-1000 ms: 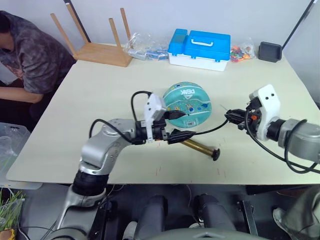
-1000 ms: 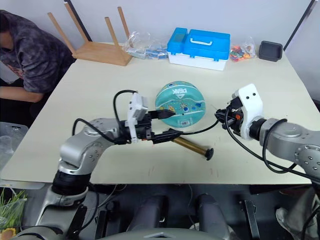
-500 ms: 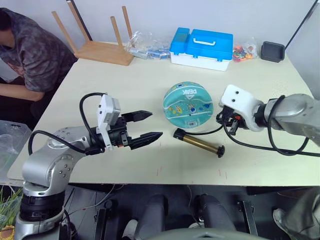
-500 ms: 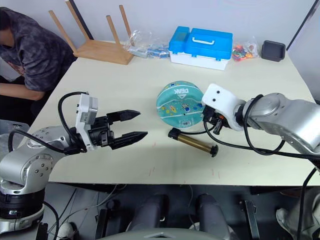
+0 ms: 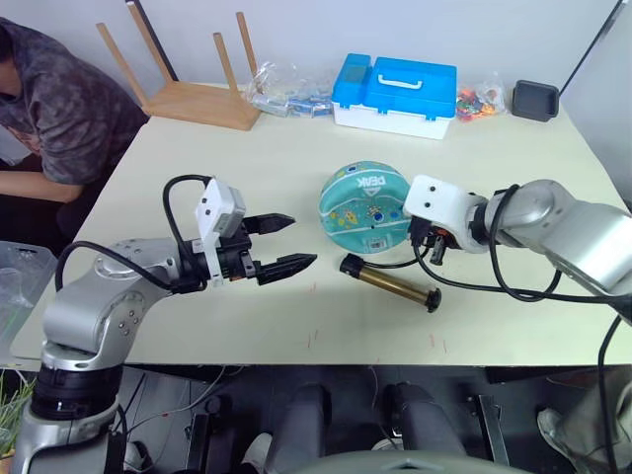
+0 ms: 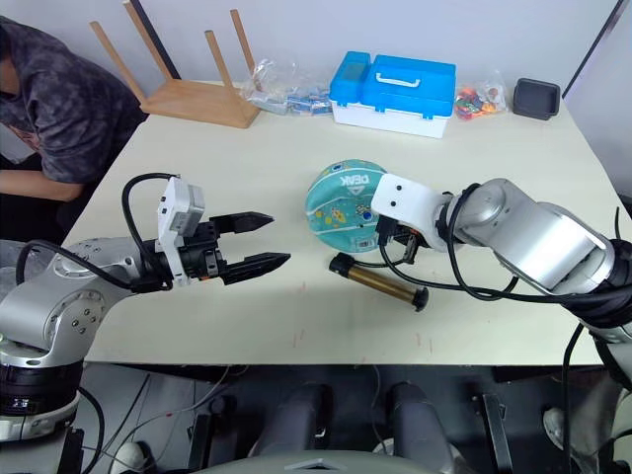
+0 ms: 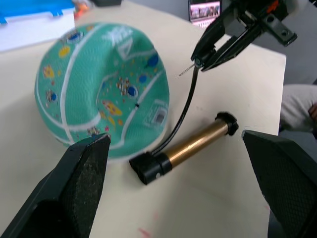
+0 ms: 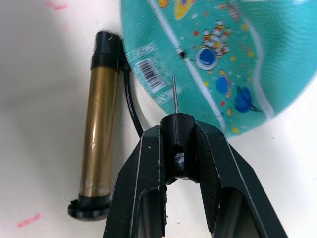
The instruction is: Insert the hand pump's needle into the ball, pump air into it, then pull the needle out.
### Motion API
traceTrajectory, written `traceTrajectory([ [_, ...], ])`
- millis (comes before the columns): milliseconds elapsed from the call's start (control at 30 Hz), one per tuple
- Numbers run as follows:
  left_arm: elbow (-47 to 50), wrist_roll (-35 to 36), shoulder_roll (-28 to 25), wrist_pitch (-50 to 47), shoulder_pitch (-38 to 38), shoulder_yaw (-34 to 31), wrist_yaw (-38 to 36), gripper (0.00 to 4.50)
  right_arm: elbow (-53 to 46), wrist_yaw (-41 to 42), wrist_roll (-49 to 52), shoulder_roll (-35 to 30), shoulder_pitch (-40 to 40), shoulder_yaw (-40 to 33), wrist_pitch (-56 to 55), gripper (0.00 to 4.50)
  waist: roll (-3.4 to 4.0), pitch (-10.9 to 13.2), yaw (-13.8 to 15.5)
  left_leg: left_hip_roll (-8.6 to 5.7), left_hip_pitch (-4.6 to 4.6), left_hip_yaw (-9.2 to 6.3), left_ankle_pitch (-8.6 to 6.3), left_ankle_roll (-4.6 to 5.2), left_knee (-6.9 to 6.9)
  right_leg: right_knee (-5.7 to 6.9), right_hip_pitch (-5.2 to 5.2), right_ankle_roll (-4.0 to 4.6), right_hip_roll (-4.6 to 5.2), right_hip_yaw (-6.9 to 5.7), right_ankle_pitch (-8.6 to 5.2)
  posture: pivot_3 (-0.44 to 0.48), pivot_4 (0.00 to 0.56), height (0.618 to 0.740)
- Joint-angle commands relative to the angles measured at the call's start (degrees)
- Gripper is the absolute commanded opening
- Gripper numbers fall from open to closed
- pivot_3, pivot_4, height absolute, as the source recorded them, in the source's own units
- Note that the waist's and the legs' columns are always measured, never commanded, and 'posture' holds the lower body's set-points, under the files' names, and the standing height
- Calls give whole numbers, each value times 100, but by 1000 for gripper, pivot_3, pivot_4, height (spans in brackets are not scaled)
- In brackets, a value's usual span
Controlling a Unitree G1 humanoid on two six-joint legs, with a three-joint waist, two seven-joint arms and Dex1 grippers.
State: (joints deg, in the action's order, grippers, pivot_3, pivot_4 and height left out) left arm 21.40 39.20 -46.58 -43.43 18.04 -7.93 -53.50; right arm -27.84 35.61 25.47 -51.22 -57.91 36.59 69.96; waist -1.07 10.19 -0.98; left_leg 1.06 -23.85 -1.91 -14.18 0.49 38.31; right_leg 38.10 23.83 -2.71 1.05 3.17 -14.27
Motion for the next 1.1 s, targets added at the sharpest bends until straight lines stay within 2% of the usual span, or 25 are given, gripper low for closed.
traceTrajectory([
  [33, -217, -258, -147, 176, 300, 173, -107, 4500, 62, 215, -275, 222, -408, 190, 164, 315, 0, 0, -1, -1, 1, 0, 0, 0, 0, 0, 0, 1, -2, 0, 1, 0, 150, 740],
  [233, -712, -735, -95, 128, 1036, 716, -27, 4500, 184, 545, -462, 644, -1198, 819, 773, 315, 1, 1, -3, -3, -1, 1, 0, 0, -1, 1, 1, 2, -3, -3, 1, 0, 150, 740],
  [433, -1168, -1094, 229, -127, 1698, 1171, 227, 4500, 456, 625, -730, 888, -1694, 1298, 994, 315, 1, 1, -3, -8, -3, 0, 0, 0, -1, 1, 1, 2, -1, -7, 1, 0, 150, 740],
  [700, -2071, -1891, 976, -67, 2460, 1671, 886, 4500, 794, 574, -1084, 1048, -1711, 1469, 896, 315, 1, 0, -3, -31, -6, -8, 0, 0, 0, 10, 2, 2, 2, -10, 1, 0, 150, 740],
  [900, -2625, -2380, 1350, 212, 2718, 1863, 1053, 4500, 975, 516, -1232, 1253, -1527, 1457, 891, 315, 1, 0, -22, -36, -6, -10, 0, 0, 1, 37, 15, 4, 4, -7, 0, 0, 150, 740],
  [933, -2666, -2417, 1410, 161, 2724, 1868, 1108, 4009, 1042, 487, -1277, 1303, -1507, 1474, 882, 315, 1, 0, -21, -38, -6, -11, 1, -1, 2, 41, 17, 4, 5, -7, 0, 0, 150, 740],
  [967, -2673, -2452, 1485, 98, 2714, 1861, 1195, 3870, 1110, 459, -1328, 1350, -1498, 1503, 865, 315, 1, 0, -23, -39, -6, -11, 1, -1, 4, 45, 19, 4, 7, -5, 0, 0, 150, 740],
  [1100, -2526, -2459, 1737, -146, 2656, 1798, 1400, 2399, 1232, 443, -1456, 1477, -1478, 1602, 812, 315, 0, 0, -13, -42, -4, -13, 1, -1, 8, 59, 20, 3, 11, -3, 0, 0, 150, 740],
])
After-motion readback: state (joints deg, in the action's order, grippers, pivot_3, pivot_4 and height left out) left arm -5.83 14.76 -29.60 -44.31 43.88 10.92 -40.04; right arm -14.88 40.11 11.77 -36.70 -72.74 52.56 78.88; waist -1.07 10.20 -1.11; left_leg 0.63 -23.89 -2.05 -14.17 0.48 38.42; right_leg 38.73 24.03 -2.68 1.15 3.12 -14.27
